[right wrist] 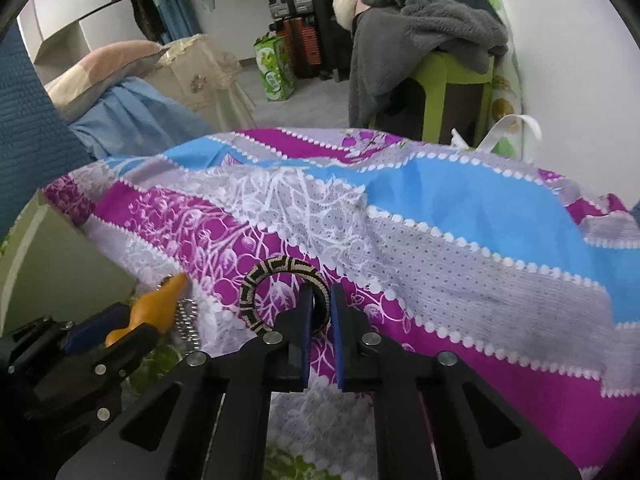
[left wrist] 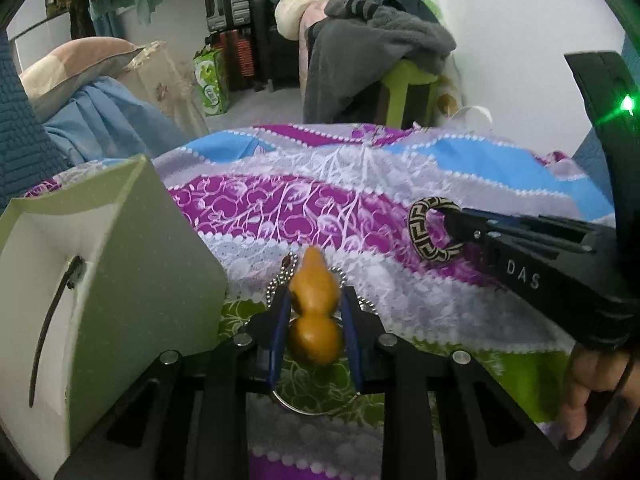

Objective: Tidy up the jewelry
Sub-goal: 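Grasp the orange gourd pendant with the left tool while the right tool grasps the black-and-gold bangle, then carry the gourd pendant and bangle in both tools over the box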

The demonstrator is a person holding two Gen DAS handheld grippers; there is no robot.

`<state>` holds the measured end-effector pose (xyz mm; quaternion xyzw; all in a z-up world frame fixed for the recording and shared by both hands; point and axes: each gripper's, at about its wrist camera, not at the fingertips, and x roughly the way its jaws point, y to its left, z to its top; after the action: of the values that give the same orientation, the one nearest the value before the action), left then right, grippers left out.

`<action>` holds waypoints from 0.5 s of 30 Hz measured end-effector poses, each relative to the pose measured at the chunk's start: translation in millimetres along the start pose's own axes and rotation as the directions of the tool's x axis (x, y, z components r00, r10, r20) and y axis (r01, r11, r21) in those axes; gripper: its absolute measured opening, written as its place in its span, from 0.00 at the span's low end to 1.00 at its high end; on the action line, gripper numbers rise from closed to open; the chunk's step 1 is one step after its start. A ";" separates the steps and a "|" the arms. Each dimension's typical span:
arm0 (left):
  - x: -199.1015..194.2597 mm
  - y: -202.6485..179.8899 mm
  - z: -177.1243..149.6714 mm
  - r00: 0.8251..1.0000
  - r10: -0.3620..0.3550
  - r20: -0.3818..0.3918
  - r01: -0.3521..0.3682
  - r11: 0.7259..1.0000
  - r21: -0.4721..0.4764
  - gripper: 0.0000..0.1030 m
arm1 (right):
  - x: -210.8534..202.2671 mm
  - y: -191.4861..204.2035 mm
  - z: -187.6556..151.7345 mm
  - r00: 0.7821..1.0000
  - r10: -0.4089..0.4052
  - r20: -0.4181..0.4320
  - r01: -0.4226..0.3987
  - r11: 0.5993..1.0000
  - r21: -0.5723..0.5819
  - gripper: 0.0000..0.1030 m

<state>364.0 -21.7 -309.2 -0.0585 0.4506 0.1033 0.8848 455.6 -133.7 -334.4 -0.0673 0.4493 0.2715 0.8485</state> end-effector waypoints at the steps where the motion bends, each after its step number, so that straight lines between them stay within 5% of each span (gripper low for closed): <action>1: -4.8 0.8 1.5 1.000 -0.010 0.004 0.010 1.000 -0.006 0.24 | -7.1 1.5 0.4 1.000 -0.007 0.008 0.007 1.000 0.006 0.06; 15: -71.3 27.4 8.1 0.983 -0.185 0.020 0.186 0.981 -0.062 0.23 | -81.5 19.5 -25.6 0.997 -0.076 0.025 0.073 0.990 0.121 0.06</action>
<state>323.1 -2.8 -247.0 -0.1277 0.4333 0.0351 0.8915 390.3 -159.0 -281.8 -0.0290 0.4492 0.2131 0.8672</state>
